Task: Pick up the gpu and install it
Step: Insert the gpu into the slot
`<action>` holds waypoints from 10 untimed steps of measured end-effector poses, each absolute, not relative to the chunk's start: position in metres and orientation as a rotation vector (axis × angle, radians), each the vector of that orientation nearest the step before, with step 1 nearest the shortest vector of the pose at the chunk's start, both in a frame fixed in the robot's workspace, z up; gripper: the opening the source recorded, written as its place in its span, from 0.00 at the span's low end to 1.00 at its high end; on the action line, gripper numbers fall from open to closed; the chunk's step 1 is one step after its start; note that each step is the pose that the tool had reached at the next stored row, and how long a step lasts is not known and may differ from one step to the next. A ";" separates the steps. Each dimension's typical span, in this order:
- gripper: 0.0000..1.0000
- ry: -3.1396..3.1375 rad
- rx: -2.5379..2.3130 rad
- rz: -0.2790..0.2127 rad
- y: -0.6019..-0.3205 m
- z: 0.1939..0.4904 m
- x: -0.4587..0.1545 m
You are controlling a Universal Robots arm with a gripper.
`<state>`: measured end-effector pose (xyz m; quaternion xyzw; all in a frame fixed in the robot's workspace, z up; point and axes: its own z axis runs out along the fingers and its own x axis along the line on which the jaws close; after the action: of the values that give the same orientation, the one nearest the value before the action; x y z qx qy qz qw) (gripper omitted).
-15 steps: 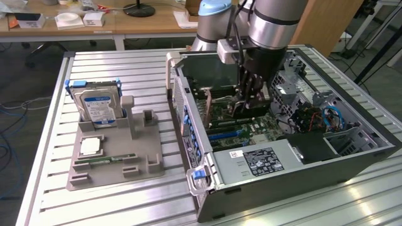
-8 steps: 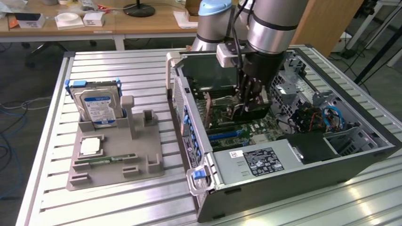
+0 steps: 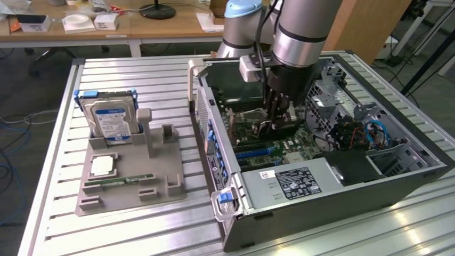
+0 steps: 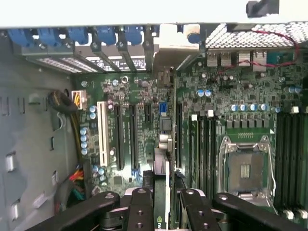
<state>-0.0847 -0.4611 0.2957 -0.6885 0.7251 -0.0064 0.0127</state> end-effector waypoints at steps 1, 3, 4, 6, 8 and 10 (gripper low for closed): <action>0.26 2.260 -2.146 -0.020 -0.461 0.294 -0.085; 0.26 2.259 -2.146 -0.020 -0.461 0.290 -0.085; 0.26 2.258 -2.148 -0.020 -0.461 0.288 -0.085; 0.26 2.256 -2.149 -0.020 -0.461 0.285 -0.085; 0.26 2.255 -2.150 -0.020 -0.461 0.281 -0.085; 0.26 2.255 -2.151 -0.020 -0.461 0.278 -0.085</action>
<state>-0.0846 -0.4611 0.2775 -0.6902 0.7235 -0.0065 0.0127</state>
